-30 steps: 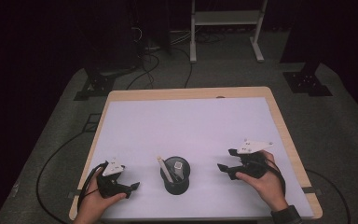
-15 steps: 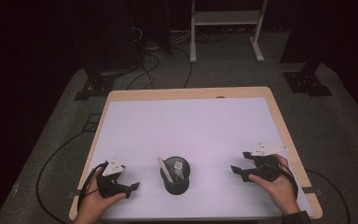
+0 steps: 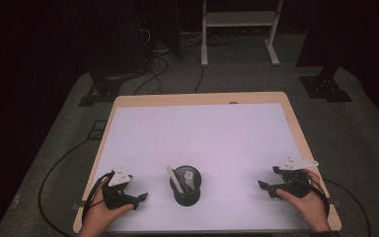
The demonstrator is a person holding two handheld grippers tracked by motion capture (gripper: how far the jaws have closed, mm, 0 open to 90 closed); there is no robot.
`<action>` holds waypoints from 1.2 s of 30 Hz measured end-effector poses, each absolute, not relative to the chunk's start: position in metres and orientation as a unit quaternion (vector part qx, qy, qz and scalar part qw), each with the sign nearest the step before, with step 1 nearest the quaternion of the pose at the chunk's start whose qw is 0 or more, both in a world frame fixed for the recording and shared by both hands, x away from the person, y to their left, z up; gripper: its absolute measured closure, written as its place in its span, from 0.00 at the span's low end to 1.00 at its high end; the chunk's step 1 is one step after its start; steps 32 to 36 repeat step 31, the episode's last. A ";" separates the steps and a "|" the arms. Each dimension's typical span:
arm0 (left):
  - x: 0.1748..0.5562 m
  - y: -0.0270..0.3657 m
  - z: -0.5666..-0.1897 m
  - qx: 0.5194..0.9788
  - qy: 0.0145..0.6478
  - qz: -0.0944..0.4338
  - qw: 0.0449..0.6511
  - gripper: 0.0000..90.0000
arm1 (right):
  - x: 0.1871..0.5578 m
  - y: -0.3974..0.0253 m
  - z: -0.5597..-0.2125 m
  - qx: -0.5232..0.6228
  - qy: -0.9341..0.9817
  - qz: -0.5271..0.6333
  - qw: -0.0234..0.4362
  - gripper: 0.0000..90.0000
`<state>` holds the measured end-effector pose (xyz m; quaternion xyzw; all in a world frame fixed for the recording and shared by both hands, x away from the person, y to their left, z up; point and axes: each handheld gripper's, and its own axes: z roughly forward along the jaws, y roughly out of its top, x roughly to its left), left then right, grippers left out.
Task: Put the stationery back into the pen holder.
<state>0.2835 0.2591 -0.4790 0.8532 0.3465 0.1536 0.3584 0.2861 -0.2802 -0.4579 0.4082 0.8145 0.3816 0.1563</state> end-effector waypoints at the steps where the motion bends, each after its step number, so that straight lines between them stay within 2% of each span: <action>1: 0.283 0.259 -0.479 0.853 0.346 0.154 0.358 0.09 | 0.285 -0.282 -0.459 0.410 0.814 0.379 0.157 0.19; 14: 0.283 0.259 -0.479 0.853 0.346 0.154 0.358 0.09 | 0.277 -0.307 -0.473 0.441 0.808 0.356 0.164 0.19; 36: 0.283 0.259 -0.479 0.853 0.346 0.154 0.358 0.09 | 0.275 -0.309 -0.481 0.438 0.812 0.343 0.176 0.18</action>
